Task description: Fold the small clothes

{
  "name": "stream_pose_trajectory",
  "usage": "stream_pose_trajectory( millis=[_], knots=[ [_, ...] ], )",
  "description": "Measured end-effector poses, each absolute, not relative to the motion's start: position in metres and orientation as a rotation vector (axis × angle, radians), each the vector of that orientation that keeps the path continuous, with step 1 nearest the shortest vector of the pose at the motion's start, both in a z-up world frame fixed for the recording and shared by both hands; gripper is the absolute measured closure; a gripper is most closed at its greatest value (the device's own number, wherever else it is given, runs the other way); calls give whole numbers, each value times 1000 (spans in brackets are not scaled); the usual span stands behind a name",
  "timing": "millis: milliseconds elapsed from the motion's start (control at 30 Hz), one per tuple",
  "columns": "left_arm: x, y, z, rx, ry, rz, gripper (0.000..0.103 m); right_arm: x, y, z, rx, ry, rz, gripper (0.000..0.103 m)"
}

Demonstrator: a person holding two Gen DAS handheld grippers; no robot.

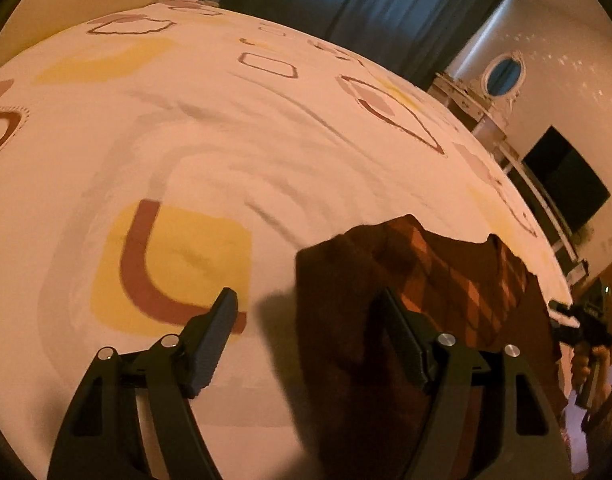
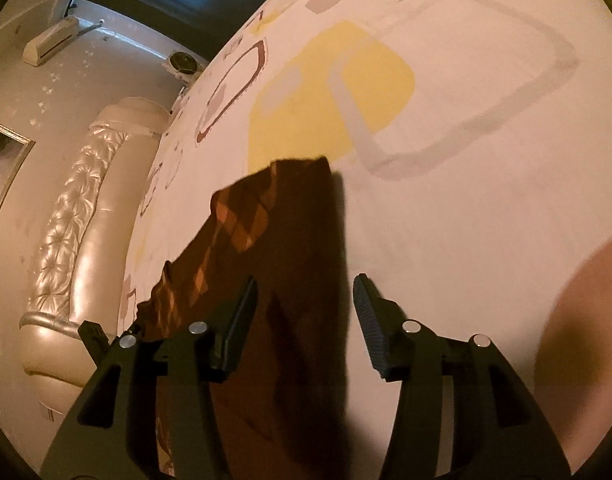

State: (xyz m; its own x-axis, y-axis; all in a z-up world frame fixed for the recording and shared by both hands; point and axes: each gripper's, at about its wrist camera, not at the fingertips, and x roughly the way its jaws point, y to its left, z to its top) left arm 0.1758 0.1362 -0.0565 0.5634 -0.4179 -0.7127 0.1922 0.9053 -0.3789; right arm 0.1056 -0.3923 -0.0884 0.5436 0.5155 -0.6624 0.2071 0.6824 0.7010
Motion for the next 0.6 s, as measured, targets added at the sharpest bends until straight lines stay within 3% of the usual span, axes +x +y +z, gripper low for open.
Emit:
stream_pose_trajectory(
  millis=[67, 133, 167, 200, 467, 600],
  knots=[
    [179, 129, -58, -217, 922, -333, 72, 111, -390, -88, 810, 1003, 216, 54],
    [179, 130, -59, -179, 932, -263, 94, 116, -385, -89, 779, 1016, 227, 68],
    [179, 132, -59, -201, 937, -251, 96, 120, -381, -92, 762, 1037, 242, 90],
    [179, 135, -59, -226, 940, -237, 96, 120, -381, -92, 762, 1037, 242, 93],
    [181, 137, -63, -230, 929, -112, 97, 106, -394, -103, 791, 951, 154, 95],
    [181, 132, -58, -186, 937, -135, 96, 105, -401, -102, 880, 943, 183, 89]
  ],
)
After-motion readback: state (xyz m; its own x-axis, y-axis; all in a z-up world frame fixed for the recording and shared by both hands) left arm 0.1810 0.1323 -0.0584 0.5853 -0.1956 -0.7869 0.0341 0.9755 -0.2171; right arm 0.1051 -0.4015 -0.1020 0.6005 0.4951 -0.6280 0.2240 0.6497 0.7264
